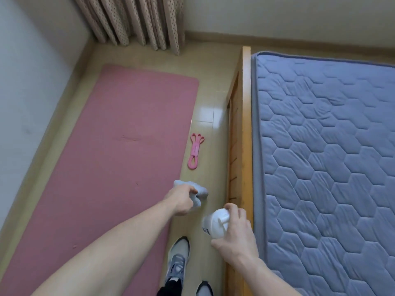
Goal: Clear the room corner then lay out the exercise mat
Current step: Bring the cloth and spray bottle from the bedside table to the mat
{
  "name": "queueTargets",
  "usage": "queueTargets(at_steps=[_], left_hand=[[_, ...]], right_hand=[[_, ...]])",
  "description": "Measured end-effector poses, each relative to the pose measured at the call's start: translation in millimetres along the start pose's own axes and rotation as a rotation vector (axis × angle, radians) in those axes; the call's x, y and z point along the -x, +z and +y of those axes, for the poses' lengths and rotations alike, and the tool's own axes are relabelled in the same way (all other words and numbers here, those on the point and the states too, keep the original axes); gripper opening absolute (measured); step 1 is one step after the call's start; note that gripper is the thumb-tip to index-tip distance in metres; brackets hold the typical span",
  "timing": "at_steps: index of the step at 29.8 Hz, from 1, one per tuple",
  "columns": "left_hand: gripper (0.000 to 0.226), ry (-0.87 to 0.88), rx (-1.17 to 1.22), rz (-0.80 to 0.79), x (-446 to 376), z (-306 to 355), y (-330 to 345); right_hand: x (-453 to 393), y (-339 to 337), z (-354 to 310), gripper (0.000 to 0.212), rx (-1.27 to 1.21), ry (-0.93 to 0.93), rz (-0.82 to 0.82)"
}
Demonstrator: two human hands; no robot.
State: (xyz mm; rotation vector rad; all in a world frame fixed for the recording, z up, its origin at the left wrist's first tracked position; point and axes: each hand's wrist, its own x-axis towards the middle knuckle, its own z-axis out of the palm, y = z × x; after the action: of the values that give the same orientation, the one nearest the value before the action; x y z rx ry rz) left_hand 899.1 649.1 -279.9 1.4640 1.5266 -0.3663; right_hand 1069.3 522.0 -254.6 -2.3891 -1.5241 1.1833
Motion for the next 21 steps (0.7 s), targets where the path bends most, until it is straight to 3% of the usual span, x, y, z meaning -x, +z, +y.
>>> queueTargets(at_steps=[4,9,14,21], left_hand=[[0.050,0.062,0.040,0.028,-81.9,-18.1,22.1],[0.057,0.112,-0.014,0.041,-145.0,-39.1,44.6],[0.067,0.061,-0.317,-0.158,-175.8,-80.2,59.6],[0.056,0.043,-0.409,-0.101,-186.9,-135.0,55.9]], right_hand=[[-49.9,61.8,19.8,0.082,0.011,0.019,-0.047],[-90.8,111.5,38.9,0.083,0.018,0.029,-0.061],[-123.6,153.3,57.8,0.086,0.013,0.089,-0.074],[-152.2,192.9,76.0,0.088,0.041,0.110,-0.081]])
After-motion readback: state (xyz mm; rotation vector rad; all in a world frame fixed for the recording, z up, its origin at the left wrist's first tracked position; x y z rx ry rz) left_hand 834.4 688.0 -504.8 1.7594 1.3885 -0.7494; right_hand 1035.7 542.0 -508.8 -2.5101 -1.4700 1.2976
